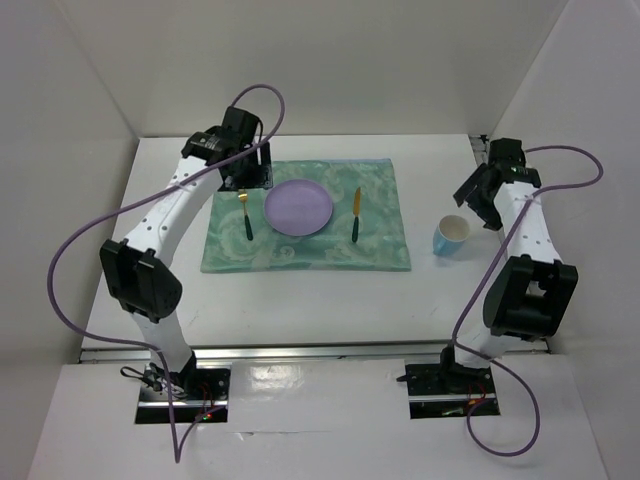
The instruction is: Set the dinner table for one person
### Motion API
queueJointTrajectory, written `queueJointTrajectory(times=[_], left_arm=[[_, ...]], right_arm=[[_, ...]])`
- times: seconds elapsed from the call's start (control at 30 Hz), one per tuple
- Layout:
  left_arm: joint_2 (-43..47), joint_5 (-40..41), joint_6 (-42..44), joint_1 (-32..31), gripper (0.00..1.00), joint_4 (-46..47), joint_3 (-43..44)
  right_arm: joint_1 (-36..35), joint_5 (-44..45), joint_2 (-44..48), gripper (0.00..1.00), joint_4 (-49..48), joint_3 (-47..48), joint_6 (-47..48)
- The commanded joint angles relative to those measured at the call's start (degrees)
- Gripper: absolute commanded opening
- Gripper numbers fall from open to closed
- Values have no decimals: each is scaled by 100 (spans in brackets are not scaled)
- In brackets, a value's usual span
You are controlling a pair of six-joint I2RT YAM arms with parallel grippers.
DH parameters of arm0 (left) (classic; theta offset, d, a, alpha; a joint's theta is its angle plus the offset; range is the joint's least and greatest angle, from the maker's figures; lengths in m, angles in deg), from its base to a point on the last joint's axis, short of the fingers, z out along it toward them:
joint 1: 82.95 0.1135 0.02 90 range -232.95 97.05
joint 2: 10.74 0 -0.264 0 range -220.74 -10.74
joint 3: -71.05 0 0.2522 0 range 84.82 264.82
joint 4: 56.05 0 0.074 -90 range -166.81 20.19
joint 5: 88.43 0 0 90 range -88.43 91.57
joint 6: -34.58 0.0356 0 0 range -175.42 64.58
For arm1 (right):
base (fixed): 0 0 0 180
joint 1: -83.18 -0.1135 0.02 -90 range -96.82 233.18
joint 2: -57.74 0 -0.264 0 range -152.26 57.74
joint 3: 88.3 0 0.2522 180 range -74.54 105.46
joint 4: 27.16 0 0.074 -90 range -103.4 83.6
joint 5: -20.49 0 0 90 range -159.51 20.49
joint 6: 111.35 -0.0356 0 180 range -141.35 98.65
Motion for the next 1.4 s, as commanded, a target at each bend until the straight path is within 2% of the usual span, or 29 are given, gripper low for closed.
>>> queueJointTrajectory(times=[0.0, 0.13, 0.27, 0.37, 0.53, 0.57, 0.67, 0.8, 0.83, 0.87, 0.93, 1.03, 1.13, 1.17, 1.27, 1.3, 1.37], left_arm=[[111, -146, -104, -71, 84, -22, -214], [111, -93, -104, -202, 84, -22, -214], [58, -40, -156, -273, 83, -74, -276], [58, -40, -156, -335, 83, -74, -276], [58, -40, -156, -387, 82, -74, -276], [58, -40, -156, -387, 82, -74, -276], [58, -40, -156, -387, 82, -74, -223], [58, -40, -156, -387, 82, -74, -170], [58, -40, -156, -387, 82, -74, -170], [58, -40, -156, -387, 82, -74, -170], [58, -40, -156, -387, 82, -127, -118], [58, -40, -156, -387, 82, -180, -4], [111, 21, -270, -387, 82, -180, -3], [172, 21, -323, -387, 82, -180, -3], [321, 74, -394, -387, 82, -180, -3], [374, 74, -446, -335, 82, -180, -73], [454, 12, -499, -335, 82, -180, -135]], right_arm=[[171, -42, 10, 87, -493, -326, 202], [225, -173, 72, 79, -651, -809, 264], [225, -331, 19, 76, -766, -995, 211], [225, -332, -104, 69, -871, -1110, 150], [225, -332, -165, 47, -1047, -1285, 97], [225, -332, -113, 40, -1047, -1285, 97], [225, -279, -113, 33, -1100, -1285, 97], [225, -279, -165, 18, -1100, -1285, 97], [225, -279, -165, 4, -1100, -1225, 97], [225, -279, -165, 0, -1100, -1102, 97], [173, -279, -165, 0, -1100, -909, 149], [-370, -86, -165, 0, -899, -207, 298], [-776, -6, -691, 0, -583, 1023, 456], [-1029, -6, -1136, 0, -329, 1792, 457], [-1321, -111, -1903, 0, -29, 2965, 607], [-1479, -173, -2462, 0, 198, 3795, 607], [-1612, -173, -3002, 0, 402, 4608, 607]])
